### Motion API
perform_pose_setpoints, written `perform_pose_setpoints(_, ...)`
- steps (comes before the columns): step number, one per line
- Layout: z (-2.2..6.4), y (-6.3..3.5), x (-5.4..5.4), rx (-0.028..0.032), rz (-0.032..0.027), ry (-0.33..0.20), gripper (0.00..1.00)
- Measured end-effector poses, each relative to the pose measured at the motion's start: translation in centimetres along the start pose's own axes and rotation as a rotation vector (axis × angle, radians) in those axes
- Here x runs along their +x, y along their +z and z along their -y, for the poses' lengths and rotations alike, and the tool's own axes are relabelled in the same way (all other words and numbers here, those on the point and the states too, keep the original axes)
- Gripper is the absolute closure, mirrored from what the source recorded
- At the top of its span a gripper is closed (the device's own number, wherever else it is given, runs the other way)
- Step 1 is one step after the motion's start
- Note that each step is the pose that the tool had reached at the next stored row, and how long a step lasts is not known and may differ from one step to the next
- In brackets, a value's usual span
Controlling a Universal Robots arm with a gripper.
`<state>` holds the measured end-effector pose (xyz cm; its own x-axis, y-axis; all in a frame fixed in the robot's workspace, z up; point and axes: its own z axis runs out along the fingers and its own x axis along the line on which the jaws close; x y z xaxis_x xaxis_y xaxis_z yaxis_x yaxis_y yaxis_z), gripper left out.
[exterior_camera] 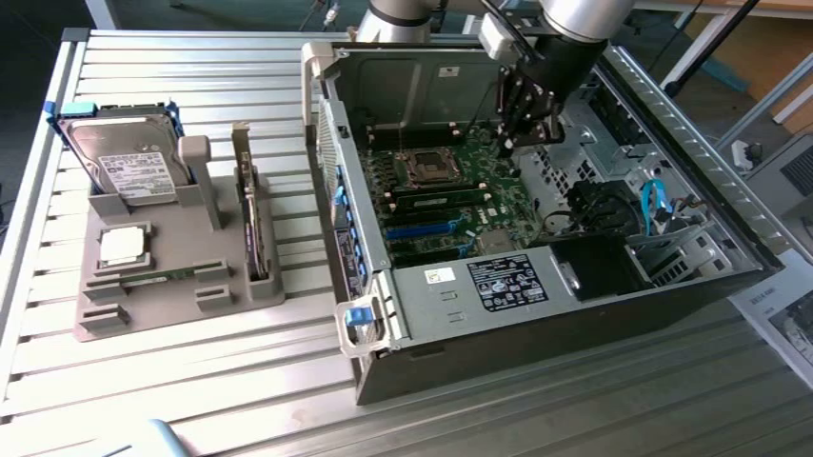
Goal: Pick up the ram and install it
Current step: 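Press down the ram until it locks into place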
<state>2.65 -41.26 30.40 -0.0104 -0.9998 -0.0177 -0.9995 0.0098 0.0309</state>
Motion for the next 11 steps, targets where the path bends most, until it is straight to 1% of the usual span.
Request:
perform_pose_setpoints(8, 0.03, 1.18, 0.0, 0.0026, 0.0001, 0.000, 0.90)
perform_pose_setpoints(11, 0.06, 1.83, 0.0, 0.0033, 0.0000, 0.000, 0.90)
